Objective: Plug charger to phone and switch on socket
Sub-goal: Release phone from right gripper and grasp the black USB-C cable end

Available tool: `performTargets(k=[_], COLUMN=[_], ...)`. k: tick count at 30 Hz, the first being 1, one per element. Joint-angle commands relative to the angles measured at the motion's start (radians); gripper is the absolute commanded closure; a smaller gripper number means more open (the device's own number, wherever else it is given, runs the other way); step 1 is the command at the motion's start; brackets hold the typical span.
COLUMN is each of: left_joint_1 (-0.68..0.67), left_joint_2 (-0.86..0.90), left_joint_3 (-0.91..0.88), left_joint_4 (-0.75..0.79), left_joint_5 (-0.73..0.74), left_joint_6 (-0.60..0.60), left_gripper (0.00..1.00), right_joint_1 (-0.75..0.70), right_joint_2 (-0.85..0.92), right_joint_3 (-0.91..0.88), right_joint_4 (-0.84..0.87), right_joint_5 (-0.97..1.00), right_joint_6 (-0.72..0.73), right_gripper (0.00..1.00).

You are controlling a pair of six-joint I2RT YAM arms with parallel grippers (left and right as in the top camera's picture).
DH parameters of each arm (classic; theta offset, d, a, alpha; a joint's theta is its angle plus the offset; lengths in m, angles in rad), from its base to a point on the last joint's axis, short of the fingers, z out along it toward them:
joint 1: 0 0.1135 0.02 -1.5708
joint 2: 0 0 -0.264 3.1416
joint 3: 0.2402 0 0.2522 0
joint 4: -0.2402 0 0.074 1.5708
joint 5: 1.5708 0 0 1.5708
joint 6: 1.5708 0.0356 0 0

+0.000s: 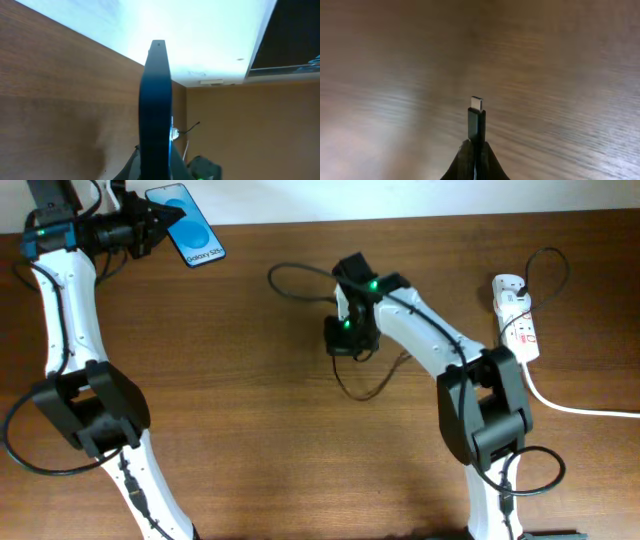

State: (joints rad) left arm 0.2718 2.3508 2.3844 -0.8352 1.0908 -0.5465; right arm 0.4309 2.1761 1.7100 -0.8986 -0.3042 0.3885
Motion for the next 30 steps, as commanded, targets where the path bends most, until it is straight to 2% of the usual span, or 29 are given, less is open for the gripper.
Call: performTargets(k=[1,3,10,13,15,20,21,28,30], left_joint_1=[-0.021,-0.021,-0.021,-0.021,-0.021,-0.021,-0.021,-0.021,-0.021], left_joint_2=[0.0,0.0,0.0,0.0,0.0,0.0,0.0,0.0,0.0], left_joint_3=[0.008,0.008,0.008,0.008,0.008,0.008,0.008,0.008,0.008], left_joint_4=[0.005,0.004,-0.015,-0.015,-0.015,-0.015,-0.015,-0.015,-0.015], left_joint_5=[0.019,0.019,0.02,0.02,0.023,0.031,0.03,0.031,0.033], left_joint_6=[-0.01,-0.01,-0.01,-0.01,-0.01,-0.01,-0.01,-0.01,-0.01], left_gripper=[1.0,1.0,1.0,1.0,1.0,1.0,1.0,1.0,1.0], right_joint_1=[0.027,0.027,0.048,0.048,0.048,0.049,0.053,0.106,0.106], right_joint_2=[-0.01,0.002,0.097,0.12,0.121,0.122,0.122,0.122,0.122], right_joint_3=[-0.069,-0.097,-0.097,-0.097,-0.097,-0.109,-0.109,-0.146,-0.146], right_joint_4=[0.051,0.077,0.103,0.099,0.092,0.097,0.103,0.112,0.111], right_joint_5=[0.1,0.102,0.098,0.087,0.088,0.084,0.076,0.084,0.138], right_joint_6=[0.06,0.132,0.223,0.251,0.257,0.275,0.274,0.335,0.381], right_gripper=[0.96,0.96,0.95,0.82,0.7,0.68,0.64,0.65,0.7])
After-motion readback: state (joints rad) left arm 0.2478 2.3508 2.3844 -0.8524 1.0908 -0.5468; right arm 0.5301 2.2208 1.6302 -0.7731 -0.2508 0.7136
